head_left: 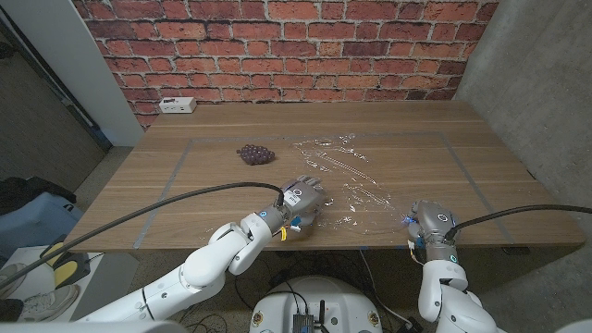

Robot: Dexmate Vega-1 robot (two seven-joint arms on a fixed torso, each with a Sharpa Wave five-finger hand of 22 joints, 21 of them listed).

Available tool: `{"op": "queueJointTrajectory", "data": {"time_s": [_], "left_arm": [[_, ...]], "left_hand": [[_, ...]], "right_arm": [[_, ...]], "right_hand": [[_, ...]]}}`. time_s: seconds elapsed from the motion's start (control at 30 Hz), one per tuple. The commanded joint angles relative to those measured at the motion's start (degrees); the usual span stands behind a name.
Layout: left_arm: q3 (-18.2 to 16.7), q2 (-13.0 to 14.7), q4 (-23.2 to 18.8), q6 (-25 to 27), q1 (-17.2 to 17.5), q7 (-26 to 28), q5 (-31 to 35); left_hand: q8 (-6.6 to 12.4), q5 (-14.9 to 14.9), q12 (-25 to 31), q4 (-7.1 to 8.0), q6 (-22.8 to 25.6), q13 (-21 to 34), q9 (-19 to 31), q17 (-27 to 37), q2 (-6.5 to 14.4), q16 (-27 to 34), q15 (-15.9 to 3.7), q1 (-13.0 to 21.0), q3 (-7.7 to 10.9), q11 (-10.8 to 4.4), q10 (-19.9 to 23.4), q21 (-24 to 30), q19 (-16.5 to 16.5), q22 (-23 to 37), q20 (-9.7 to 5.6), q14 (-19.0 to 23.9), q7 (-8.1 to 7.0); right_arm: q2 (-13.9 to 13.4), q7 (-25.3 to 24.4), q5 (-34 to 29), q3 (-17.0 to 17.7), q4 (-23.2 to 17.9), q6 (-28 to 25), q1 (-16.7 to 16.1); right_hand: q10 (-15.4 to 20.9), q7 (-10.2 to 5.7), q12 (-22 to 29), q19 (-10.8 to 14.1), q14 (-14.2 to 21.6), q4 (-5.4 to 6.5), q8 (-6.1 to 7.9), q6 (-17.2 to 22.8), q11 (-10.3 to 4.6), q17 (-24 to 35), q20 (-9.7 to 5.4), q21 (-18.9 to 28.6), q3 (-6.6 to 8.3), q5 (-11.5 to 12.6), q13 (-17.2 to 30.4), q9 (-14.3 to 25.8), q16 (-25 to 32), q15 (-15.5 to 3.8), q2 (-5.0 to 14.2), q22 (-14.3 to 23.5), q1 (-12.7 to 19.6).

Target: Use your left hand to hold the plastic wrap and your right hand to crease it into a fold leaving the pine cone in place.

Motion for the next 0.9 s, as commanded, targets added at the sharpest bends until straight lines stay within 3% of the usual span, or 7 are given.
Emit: {"op": "queueJointTrajectory", "data": {"time_s": [0.03,0.37,0.57,0.63,0.7,0.8,0.9], "left_arm": [[-0.8,0.0,-0.3,1.2,1.5,2.6,-1.5],[-3.0,0.2,-1.9,3.0,3.5,4.2,-5.8],[-4.3,0.6,-2.5,2.3,3.7,4.6,-9.9],[-4.6,1.1,-2.0,1.0,3.6,6.3,-11.1],[-4.2,1.5,-1.9,0.8,3.0,5.6,-10.5],[-4.1,1.5,-1.2,-0.3,2.6,6.5,-11.3],[-4.7,2.0,-0.7,-2.3,2.4,7.6,-14.5]], "left_hand": [[0.43,-0.1,-0.4,0.11,-0.1,0.4,1.0,0.2,1.3,-0.2,-1.83,0.6,-0.05,1.01,-0.1,-0.2,0.4,0.1,0.32,0.4,2.15],[1.89,0.1,-1.4,2.14,-8.1,1.4,6.7,1.0,6.8,0.0,0.07,0.2,0.01,2.61,-3.0,-0.5,-0.3,0.5,0.75,-1.1,4.53],[4.94,0.5,-1.8,5.24,-15.0,2.6,12.7,2.3,8.3,0.4,1.55,-1.0,3.1,4.14,-5.9,-0.8,-1.9,0.9,1.23,-3.2,6.24],[5.85,0.6,-1.5,5.67,-15.5,2.8,13.8,2.5,8.2,0.6,1.45,-1.0,3.8,4.14,-5.8,-0.8,-2.0,1.0,1.17,-3.2,6.25],[10.22,0.6,-0.9,3.32,-11.9,3.1,16.5,1.5,5.5,0.7,0.67,-0.4,3.17,3.09,-4.4,-0.3,-1.2,0.9,1.92,-1.9,4.57],[11.68,0.6,-0.6,2.32,-9.9,3.0,16.9,1.1,4.7,0.7,0.38,-0.2,2.69,2.95,-3.7,-0.2,-0.9,0.9,1.83,-1.4,4.71],[8.22,-0.4,-0.6,4.22,-14.1,2.7,14.1,0.8,1.8,0.4,0.24,-6.8,-1.64,2.73,-3.5,-0.4,-0.9,0.6,1.9,-1.0,6.33]], "right_arm": [[4.4,-11.8,8.0,10.4,1.8,14.8,-7.2],[7.8,-16.5,9.8,14.3,2.7,20.5,-9.7],[9.9,-19.2,10.5,16.3,3.1,23.6,-11.2],[9.9,-19.1,10.3,16.7,2.8,23.4,-11.6],[10.1,-19.2,9.9,16.6,2.7,22.9,-11.6],[10.3,-18.9,9.4,16.5,2.5,22.4,-11.6],[10.0,-18.1,9.0,16.2,2.2,21.9,-11.2]], "right_hand": [[0.6,0.26,0.2,-0.1,0.0,0.32,-0.12,-0.5,-0.11,0.5,-0.86,0.2,-0.58,0.5,0.1,0.2,0.5,-10.15,0.97,0.3,-0.8],[-1.0,0.23,-0.8,-0.9,-1.0,1.42,0.09,-2.6,0.58,0.1,-1.26,0.0,-0.36,1.2,0.4,2.1,-0.9,-10.05,3.26,0.4,-1.8],[-1.5,1.22,-1.1,-0.9,-1.1,1.79,0.75,-3.2,2.16,0.0,-0.93,0.1,-0.04,1.6,0.8,3.4,-1.5,-10.08,3.92,0.4,-2.1],[-1.4,1.5,-1.1,-0.9,-1.0,1.81,0.93,-3.2,2.24,0.0,-0.89,0.2,-0.02,1.6,0.8,3.6,-1.5,-10.09,3.94,0.4,-2.1],[-1.3,1.57,-1.0,-0.9,-1.1,1.82,1.06,-3.3,2.21,0.0,-0.87,0.1,-0.01,1.7,0.9,3.8,-1.6,-10.08,3.92,0.4,-2.2],[-0.9,1.7,-0.9,-0.9,-1.1,1.82,1.37,-3.2,2.15,0.0,-0.8,0.2,0.01,1.7,1.0,4.2,-1.6,-10.09,3.9,0.4,-2.2],[-0.7,1.71,-0.9,-0.8,-1.2,1.71,1.8,-3.0,1.91,0.0,-0.66,0.2,0.0,1.8,1.1,4.6,-1.7,-10.12,3.74,0.4,-2.2]]}}
